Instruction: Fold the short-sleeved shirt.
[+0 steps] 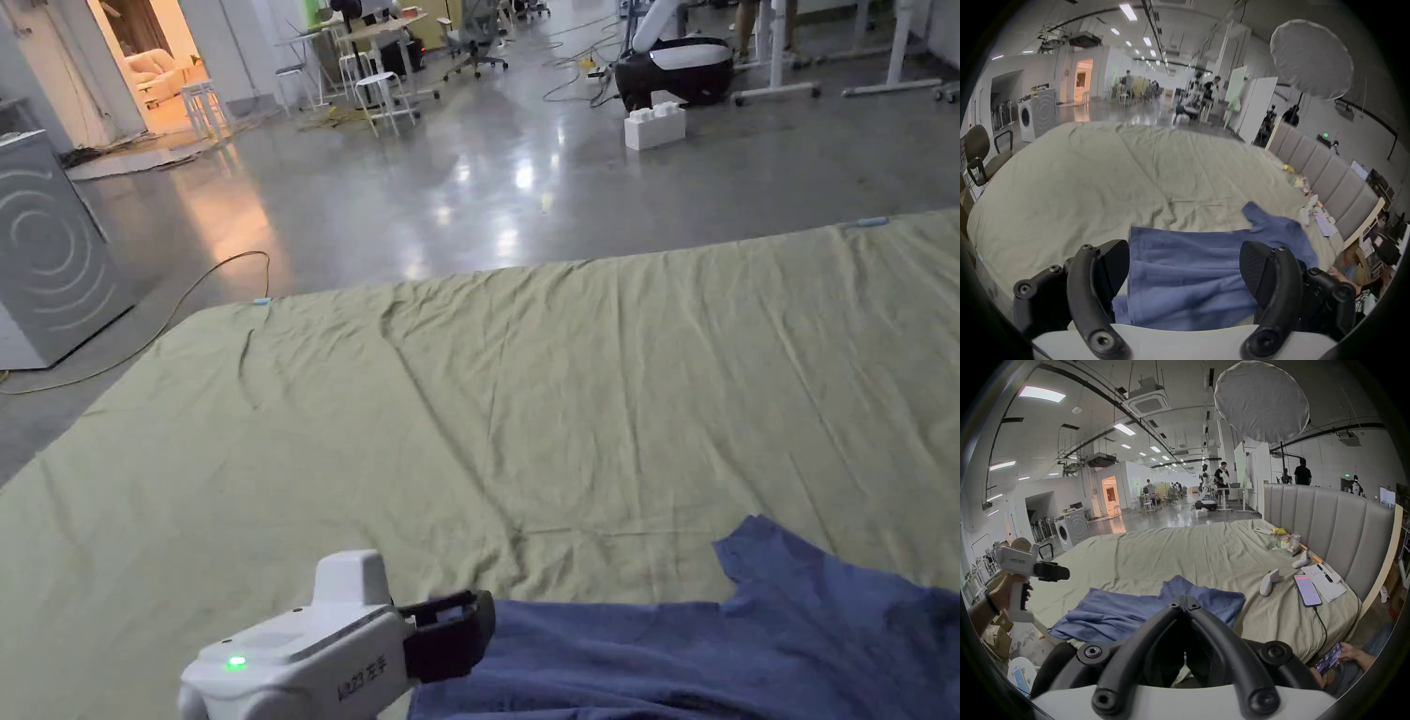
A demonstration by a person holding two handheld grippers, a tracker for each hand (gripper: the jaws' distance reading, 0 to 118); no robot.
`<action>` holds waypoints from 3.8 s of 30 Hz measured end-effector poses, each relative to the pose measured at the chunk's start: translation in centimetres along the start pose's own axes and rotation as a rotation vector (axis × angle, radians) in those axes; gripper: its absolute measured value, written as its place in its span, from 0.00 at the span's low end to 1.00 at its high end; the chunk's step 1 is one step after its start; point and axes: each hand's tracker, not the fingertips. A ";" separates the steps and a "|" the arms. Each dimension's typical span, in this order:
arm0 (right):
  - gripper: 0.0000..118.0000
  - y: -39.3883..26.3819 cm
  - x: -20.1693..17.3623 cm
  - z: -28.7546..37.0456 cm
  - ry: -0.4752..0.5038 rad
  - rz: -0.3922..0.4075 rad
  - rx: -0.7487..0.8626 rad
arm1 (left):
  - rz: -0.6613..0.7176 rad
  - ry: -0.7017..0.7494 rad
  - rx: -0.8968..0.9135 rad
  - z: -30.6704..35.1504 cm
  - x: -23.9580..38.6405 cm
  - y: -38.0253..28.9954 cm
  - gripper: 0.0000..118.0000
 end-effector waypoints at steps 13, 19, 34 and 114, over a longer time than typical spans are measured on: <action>0.00 -2.9 3.2 -0.9 -0.101 -0.038 -0.173 | 0.010 0.177 -0.351 -16.0 -5.0 -0.8 0.52; 0.00 -3.5 3.3 -1.4 -0.086 -0.070 -0.193 | -0.148 0.192 -0.394 -16.1 -1.3 -0.8 0.07; 0.68 2.4 9.6 -27.0 0.100 0.140 -0.459 | -0.276 0.252 -0.570 -20.2 0.5 0.0 0.05; 0.08 40.3 2.7 -12.7 -0.124 0.208 0.562 | -0.055 0.135 0.749 19.2 3.7 29.5 0.03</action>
